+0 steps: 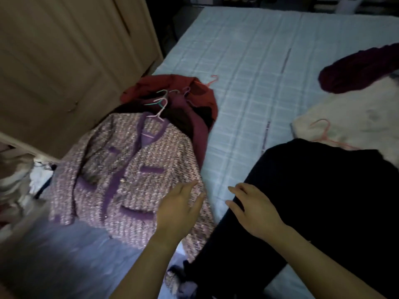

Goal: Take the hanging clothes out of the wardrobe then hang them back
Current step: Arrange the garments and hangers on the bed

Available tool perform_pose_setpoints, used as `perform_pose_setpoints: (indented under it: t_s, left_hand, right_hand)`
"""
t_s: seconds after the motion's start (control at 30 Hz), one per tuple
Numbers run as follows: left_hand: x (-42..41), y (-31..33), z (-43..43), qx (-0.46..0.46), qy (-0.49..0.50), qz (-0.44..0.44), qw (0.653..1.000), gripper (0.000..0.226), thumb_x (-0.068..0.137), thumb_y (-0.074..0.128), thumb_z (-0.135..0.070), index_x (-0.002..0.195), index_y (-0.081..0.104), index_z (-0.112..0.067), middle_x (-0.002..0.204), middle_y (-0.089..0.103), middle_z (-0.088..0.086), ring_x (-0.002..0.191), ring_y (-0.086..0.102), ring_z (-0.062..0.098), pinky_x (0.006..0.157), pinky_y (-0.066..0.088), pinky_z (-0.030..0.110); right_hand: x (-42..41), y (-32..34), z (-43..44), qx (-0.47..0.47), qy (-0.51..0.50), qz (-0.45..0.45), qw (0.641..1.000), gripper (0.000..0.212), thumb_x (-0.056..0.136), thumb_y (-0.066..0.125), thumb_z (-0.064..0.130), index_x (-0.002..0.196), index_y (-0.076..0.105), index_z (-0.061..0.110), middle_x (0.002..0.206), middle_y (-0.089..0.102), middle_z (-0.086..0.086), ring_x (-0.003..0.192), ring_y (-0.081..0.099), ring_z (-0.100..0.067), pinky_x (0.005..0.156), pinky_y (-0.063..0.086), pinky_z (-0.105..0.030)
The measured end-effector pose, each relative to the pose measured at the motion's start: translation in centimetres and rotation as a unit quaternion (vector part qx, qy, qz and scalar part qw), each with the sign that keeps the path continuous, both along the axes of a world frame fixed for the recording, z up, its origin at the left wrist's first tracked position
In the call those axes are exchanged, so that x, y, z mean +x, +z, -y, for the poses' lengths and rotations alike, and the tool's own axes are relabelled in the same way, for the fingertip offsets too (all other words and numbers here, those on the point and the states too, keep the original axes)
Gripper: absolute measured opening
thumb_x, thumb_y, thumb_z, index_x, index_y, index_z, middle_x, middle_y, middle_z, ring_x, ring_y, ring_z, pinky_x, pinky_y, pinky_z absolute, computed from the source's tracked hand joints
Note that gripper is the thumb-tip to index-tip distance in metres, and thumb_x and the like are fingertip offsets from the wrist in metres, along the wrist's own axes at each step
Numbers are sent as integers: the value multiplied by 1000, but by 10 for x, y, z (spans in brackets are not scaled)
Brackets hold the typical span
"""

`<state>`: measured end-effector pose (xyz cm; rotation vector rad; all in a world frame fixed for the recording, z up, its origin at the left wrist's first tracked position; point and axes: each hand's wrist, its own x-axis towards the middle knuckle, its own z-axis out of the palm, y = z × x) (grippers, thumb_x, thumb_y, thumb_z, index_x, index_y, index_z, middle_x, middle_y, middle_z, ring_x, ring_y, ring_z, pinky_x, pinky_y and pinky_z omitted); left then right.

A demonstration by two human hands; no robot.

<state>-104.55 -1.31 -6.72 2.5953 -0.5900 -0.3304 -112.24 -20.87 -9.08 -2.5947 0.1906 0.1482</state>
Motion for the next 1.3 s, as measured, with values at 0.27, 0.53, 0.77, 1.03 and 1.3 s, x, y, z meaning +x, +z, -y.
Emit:
perform_pose_setpoints:
  t_s: [0.27, 0.53, 0.77, 1.03, 1.3]
  left_hand:
    - [69, 4, -167, 4, 48, -22, 999, 58, 91, 31, -59, 133, 50, -25, 136, 50, -1, 113, 55, 24, 90, 43, 33]
    - [154, -7, -200, 34, 3, -15, 999, 71, 82, 22, -64, 129, 52, -21, 127, 55, 4, 114, 52, 25, 91, 46, 36]
    - [246, 1, -218, 91, -12, -33, 995, 65, 83, 26, -65, 129, 51, -27, 128, 56, 2, 114, 53, 22, 93, 44, 35]
    - [359, -18, -201, 53, -41, -35, 997, 67, 80, 28, -62, 125, 55, -21, 121, 58, 3, 110, 55, 22, 92, 44, 34]
    - [478, -83, -137, 29, -151, -68, 986, 46, 88, 44, -42, 122, 58, -15, 121, 60, 7, 113, 54, 26, 96, 43, 41]
  right_hand:
    - [59, 2, -154, 84, -30, -7, 996, 52, 89, 39, 44, 122, 59, 9, 119, 60, -13, 107, 57, -32, 90, 46, -36]
    - [154, -12, -165, 78, -3, -9, 997, 53, 90, 41, 41, 126, 55, 6, 121, 57, -17, 109, 53, -34, 93, 44, -40]
    - [255, -38, -149, 58, 14, -9, 998, 46, 91, 48, 35, 126, 55, 6, 119, 56, -17, 105, 54, -34, 89, 43, -36]
    - [362, -67, -116, -18, -40, -39, 998, 40, 87, 49, 31, 117, 61, 8, 117, 57, -19, 108, 49, -39, 85, 47, -44]
    - [412, -122, -107, 45, -168, -158, 972, 51, 91, 53, 37, 137, 43, 16, 139, 40, -12, 120, 43, -34, 93, 43, -45]
